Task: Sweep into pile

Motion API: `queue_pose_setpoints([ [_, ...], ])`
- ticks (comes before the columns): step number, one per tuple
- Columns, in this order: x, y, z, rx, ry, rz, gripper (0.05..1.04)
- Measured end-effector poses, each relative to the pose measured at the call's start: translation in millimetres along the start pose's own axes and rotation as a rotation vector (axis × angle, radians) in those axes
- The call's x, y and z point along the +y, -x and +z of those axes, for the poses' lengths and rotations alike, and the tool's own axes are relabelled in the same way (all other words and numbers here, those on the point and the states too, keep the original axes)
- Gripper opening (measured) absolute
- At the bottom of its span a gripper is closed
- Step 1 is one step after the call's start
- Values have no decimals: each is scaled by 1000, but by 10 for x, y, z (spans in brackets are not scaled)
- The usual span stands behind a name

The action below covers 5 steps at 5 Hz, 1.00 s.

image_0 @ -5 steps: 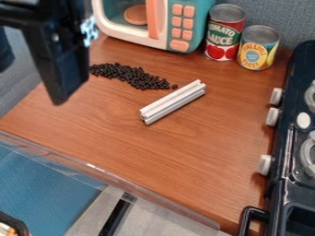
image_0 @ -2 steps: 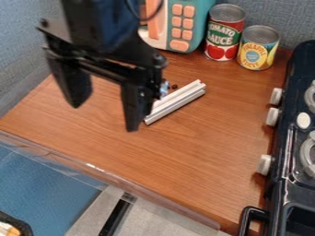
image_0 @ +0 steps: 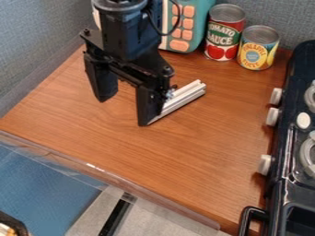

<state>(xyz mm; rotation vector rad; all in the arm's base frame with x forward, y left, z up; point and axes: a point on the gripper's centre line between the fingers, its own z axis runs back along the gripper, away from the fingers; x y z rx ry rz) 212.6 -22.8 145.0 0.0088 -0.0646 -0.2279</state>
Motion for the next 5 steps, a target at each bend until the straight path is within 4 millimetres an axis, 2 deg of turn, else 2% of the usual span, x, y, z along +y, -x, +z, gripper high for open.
queue_pose_setpoints([
  [3,116,-414,-401,-52,-32,-127,1000],
  [5,259,-774,-504,-44,-20,-136,1001],
])
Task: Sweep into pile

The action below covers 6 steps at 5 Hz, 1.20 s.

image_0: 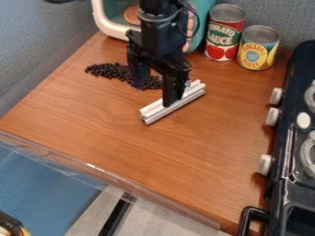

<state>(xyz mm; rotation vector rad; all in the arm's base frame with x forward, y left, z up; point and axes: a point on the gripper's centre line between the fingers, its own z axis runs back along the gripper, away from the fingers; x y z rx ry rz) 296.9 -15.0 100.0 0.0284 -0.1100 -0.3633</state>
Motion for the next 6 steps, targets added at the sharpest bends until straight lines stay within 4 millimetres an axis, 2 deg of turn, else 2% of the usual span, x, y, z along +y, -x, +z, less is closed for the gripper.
queue_pose_setpoints([
  [1,71,-123,-103,10,-12,-6,1000],
  [3,174,-345,-441,55,-61,-1,1000],
  [5,224,-455,-588,76,-71,-11,1000],
  [6,244,-443,-624,95,-76,-14,1000],
])
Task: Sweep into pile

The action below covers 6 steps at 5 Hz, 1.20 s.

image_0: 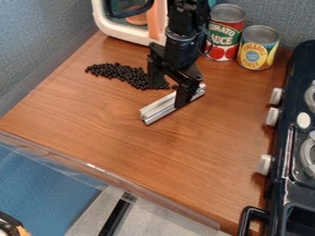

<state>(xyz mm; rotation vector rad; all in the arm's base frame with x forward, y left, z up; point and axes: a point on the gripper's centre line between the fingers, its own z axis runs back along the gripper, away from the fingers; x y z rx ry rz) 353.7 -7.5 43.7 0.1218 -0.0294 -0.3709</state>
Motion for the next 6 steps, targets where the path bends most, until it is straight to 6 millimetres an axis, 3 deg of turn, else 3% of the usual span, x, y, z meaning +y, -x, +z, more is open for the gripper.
queue_pose_setpoints([
  [2,5,-24,-54,9,0,11,1001],
  [3,2,-23,-96,17,-2,14,950],
  [5,-26,-30,-167,25,-19,26,370],
  [6,-36,-36,-164,25,-30,30,396],
])
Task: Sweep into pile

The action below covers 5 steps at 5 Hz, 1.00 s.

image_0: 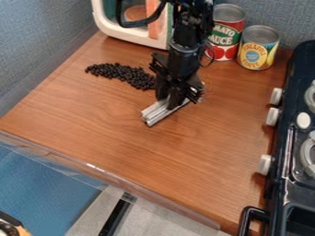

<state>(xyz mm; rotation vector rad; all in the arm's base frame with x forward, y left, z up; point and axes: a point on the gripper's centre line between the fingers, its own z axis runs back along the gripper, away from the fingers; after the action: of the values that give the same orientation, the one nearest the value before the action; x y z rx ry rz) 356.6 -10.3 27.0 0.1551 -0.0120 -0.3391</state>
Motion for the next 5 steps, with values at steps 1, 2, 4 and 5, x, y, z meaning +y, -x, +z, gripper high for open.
queue_pose_setpoints([
  [1,-33,4,-56,14,4,14,715],
  [2,-46,20,-60,23,4,15,982],
  [4,-71,39,-87,23,14,22,686],
  [5,-78,29,-79,17,19,36,403],
])
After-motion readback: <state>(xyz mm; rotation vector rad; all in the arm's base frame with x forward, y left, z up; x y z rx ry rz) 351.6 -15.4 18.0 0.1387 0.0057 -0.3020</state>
